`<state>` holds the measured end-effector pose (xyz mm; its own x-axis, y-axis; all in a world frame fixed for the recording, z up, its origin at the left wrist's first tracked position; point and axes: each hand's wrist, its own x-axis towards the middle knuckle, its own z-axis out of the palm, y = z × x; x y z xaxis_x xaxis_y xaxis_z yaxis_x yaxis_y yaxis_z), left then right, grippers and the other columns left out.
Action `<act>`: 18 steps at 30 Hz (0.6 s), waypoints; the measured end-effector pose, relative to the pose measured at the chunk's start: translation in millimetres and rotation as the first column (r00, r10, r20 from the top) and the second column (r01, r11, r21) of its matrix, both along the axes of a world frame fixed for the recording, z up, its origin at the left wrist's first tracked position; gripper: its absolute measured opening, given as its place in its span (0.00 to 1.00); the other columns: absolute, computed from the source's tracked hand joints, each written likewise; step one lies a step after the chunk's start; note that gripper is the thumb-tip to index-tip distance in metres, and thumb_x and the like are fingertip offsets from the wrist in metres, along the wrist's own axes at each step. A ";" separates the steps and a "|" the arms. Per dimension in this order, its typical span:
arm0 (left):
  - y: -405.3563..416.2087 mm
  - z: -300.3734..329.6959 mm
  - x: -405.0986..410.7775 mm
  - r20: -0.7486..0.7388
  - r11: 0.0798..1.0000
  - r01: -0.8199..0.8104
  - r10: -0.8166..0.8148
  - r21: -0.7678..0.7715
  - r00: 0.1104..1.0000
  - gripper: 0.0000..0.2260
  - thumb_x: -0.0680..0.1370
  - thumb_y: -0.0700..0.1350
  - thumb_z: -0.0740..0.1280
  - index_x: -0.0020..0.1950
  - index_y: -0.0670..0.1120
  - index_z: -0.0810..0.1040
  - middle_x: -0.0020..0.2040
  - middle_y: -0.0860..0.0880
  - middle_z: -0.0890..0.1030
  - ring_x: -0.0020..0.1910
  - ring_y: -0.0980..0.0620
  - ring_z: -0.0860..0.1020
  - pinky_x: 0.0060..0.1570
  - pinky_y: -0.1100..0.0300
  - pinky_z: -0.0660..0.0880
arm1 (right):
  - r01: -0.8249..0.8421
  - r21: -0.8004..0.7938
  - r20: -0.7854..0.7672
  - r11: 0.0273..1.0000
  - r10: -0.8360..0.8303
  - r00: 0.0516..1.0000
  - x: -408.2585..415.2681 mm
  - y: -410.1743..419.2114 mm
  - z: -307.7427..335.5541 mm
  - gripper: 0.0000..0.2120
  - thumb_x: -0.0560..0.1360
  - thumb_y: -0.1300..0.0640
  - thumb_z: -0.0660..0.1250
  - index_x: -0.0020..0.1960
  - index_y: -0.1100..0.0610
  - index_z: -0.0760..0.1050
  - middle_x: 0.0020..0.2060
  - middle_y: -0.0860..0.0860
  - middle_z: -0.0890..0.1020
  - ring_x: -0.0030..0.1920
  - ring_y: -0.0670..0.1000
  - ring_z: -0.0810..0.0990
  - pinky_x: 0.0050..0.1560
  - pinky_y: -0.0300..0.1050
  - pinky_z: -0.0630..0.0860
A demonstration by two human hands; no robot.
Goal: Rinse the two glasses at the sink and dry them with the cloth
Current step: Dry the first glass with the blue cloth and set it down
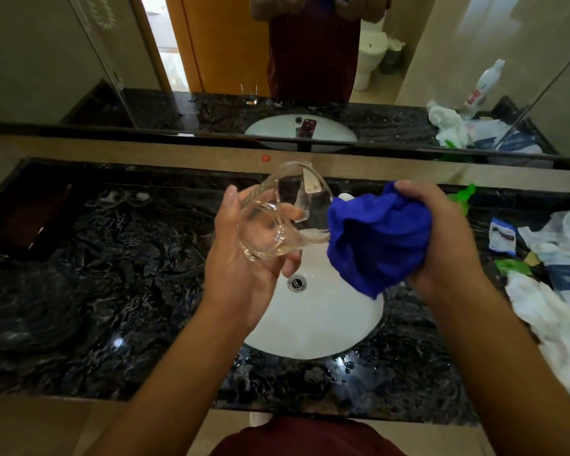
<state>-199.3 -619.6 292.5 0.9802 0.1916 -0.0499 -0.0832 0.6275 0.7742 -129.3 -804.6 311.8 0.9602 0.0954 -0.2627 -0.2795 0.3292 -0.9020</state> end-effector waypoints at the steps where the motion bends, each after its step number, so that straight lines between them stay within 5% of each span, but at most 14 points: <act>1: -1.8 -0.6 0.0 0.001 1.000 0.000 0.000 -0.005 1.000 0.20 0.79 0.63 0.58 0.54 0.49 0.77 0.43 0.45 0.82 0.32 0.49 0.74 0.27 0.61 0.70 | -0.017 0.091 -0.036 0.996 0.020 0.999 -1.3 3.4 -1.1 0.11 0.80 0.53 0.66 0.41 0.54 0.81 0.37 0.50 0.83 0.39 0.49 0.82 0.45 0.44 0.78; 4: -9.0 -1.5 3.5 0.016 0.999 -0.046 0.046 -0.012 0.999 0.21 0.79 0.63 0.59 0.58 0.47 0.76 0.46 0.44 0.82 0.34 0.48 0.77 0.28 0.59 0.71 | -0.185 0.226 0.033 0.956 0.183 0.983 -13.0 18.3 -15.0 0.22 0.79 0.44 0.63 0.61 0.61 0.78 0.56 0.60 0.82 0.54 0.60 0.80 0.57 0.54 0.77; 7: -14.6 -5.5 9.5 -0.012 0.972 -0.223 0.224 0.078 0.974 0.22 0.81 0.62 0.60 0.61 0.44 0.76 0.49 0.44 0.84 0.40 0.47 0.81 0.35 0.55 0.77 | -0.364 0.243 0.208 0.899 0.318 0.925 -27.5 35.6 -31.5 0.33 0.75 0.42 0.71 0.72 0.61 0.72 0.63 0.68 0.78 0.55 0.66 0.79 0.63 0.64 0.75; 11: -14.6 -10.6 11.4 -0.041 0.859 -0.278 0.326 0.431 0.945 0.26 0.81 0.62 0.54 0.60 0.45 0.81 0.55 0.47 0.86 0.53 0.51 0.85 0.51 0.59 0.79 | -0.287 0.087 0.348 0.954 0.241 0.906 -29.0 42.8 -41.1 0.44 0.65 0.43 0.83 0.74 0.54 0.68 0.64 0.58 0.81 0.65 0.64 0.80 0.68 0.69 0.74; 15: -6.4 -18.3 12.7 -0.062 0.806 -0.123 0.194 0.578 0.979 0.26 0.82 0.63 0.55 0.60 0.46 0.83 0.55 0.46 0.86 0.55 0.48 0.85 0.60 0.44 0.79 | -0.219 0.125 0.343 0.968 0.165 0.925 -19.5 42.8 -39.3 0.48 0.62 0.42 0.84 0.74 0.59 0.67 0.62 0.56 0.82 0.62 0.60 0.81 0.64 0.62 0.77; 18: -2.5 -26.5 11.6 0.127 0.517 -0.167 0.112 0.840 0.986 0.19 0.85 0.56 0.53 0.65 0.49 0.79 0.62 0.53 0.78 0.64 0.53 0.77 0.64 0.44 0.75 | -0.178 0.246 0.210 0.953 0.127 0.969 -13.0 40.9 -39.2 0.47 0.59 0.40 0.85 0.70 0.62 0.73 0.60 0.59 0.82 0.59 0.58 0.83 0.59 0.56 0.80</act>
